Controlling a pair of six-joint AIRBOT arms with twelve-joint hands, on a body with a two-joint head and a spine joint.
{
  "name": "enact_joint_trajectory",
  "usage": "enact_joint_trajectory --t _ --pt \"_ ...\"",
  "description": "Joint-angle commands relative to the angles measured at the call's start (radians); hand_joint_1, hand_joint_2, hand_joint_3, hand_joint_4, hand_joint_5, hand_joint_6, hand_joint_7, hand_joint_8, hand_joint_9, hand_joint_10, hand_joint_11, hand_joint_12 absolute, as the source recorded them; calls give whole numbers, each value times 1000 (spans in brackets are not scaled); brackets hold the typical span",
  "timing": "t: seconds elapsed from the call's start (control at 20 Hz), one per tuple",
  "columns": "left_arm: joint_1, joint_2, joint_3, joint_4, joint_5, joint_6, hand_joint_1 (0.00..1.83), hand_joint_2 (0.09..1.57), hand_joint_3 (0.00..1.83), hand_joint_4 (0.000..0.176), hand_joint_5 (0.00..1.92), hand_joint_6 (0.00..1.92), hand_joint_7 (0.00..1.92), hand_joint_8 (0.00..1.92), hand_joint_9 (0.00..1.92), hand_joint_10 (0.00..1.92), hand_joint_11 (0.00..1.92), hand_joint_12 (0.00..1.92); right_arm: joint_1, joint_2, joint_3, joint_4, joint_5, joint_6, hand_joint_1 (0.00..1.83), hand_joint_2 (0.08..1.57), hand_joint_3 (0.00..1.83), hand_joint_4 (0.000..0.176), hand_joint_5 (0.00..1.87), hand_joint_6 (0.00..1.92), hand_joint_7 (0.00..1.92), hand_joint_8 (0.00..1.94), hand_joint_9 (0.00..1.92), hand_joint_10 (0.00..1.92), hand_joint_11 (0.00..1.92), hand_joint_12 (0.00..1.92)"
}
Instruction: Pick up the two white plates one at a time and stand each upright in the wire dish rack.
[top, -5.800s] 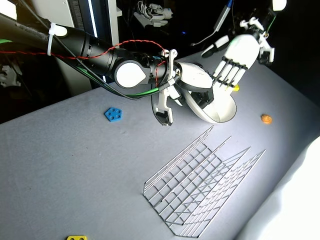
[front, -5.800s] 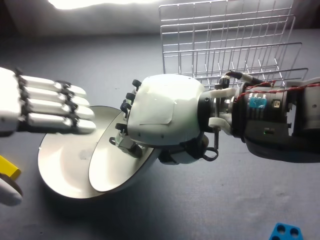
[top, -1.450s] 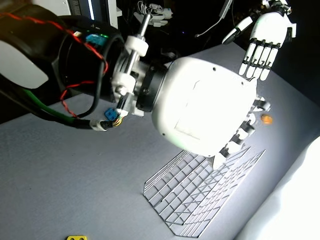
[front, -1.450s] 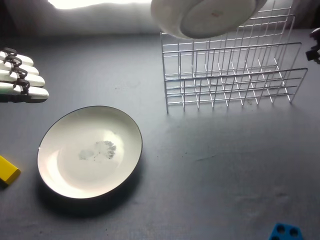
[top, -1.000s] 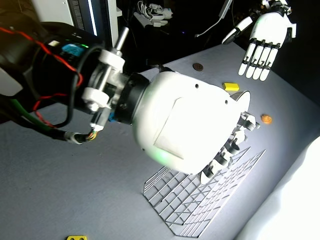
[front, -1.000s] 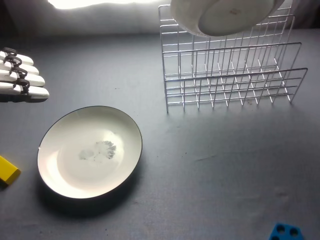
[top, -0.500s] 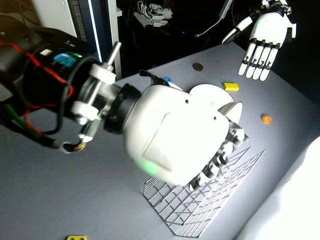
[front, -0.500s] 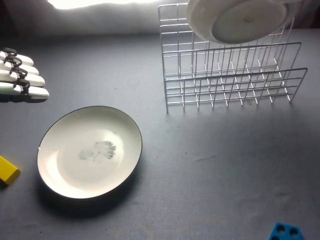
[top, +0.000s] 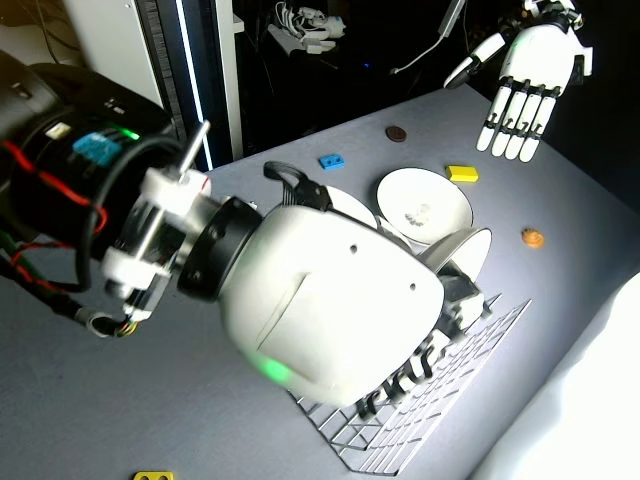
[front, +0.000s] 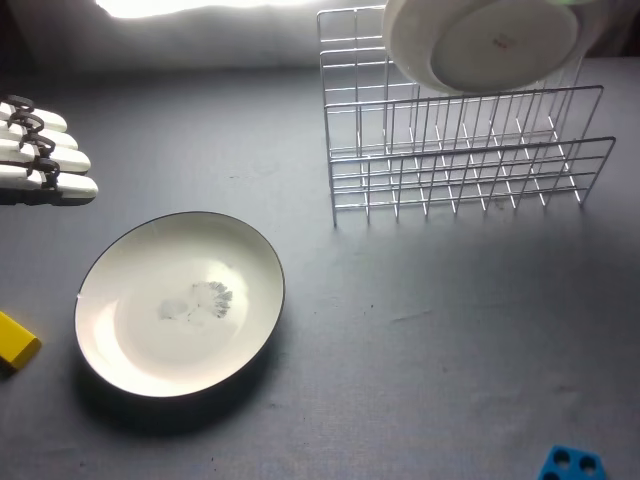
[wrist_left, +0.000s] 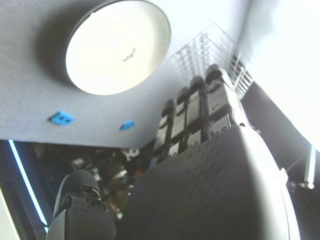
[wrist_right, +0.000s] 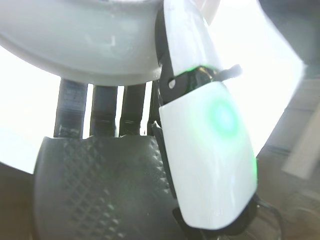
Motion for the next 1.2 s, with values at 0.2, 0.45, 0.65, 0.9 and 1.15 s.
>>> enact_joint_trajectory --t 0.2,0.45,0.65,0.9,1.15 --pt "-15 0 6 -70 -23 -2 0 1023 3 0 35 8 27 6 14 5 11 5 48 -13 34 63 108 18 1372 1108 1 0 975 1004 1005 914 880 1187 711 1283" --pt "-16 -1 7 -70 -23 -2 0 1025 4 0 9 2 0 0 0 0 0 0 53 -51 79 104 79 12 1373 1108 0 0 959 1029 1006 916 896 1161 732 1252" --pt "-17 -1 7 -70 -23 -2 0 1021 1 0 34 7 19 4 4 2 6 5 49 -82 121 136 49 12 1368 1119 0 0 951 1054 978 949 870 1195 725 1258" --pt "-17 -1 6 -64 -24 -2 0 1019 0 0 26 2 11 1 0 0 0 0 33 -102 148 168 47 12 1370 1115 0 0 958 1044 982 931 885 1182 738 1248" --pt "-16 -1 2 -49 -25 -2 0 1021 0 0 12 2 6 1 4 1 5 2 22 -115 170 190 46 12 1368 1119 0 0 950 1065 974 968 871 1174 718 1250"
